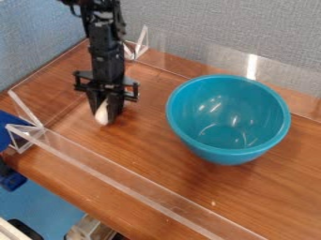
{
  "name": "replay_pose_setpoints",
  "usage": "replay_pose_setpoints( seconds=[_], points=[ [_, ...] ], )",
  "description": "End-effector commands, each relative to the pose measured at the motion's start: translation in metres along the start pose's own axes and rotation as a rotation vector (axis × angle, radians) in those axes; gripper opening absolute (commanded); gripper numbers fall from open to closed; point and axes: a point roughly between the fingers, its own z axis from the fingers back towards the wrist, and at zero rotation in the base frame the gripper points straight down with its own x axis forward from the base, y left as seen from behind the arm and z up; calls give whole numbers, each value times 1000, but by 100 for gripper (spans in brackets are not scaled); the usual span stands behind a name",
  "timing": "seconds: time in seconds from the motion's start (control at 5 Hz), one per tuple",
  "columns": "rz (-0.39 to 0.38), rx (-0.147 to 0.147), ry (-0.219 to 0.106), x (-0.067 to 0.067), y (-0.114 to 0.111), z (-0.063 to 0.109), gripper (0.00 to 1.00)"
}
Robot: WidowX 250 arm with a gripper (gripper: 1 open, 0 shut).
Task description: Put the mushroom in the blue bowl
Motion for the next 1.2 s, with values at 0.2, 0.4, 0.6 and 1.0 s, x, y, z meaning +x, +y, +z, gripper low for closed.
replay_pose_setpoints(
  seconds=[0.2,0.4,0.6,1.0],
  points=[
    [-48,-19,-194,-6,-19,101,0],
    [-79,-45,-243,-11,-35,137,0],
    [-148,-76,-277,-16,-62,147,0],
    [-350,-94,-231,-18,-145,134,0]
  ],
)
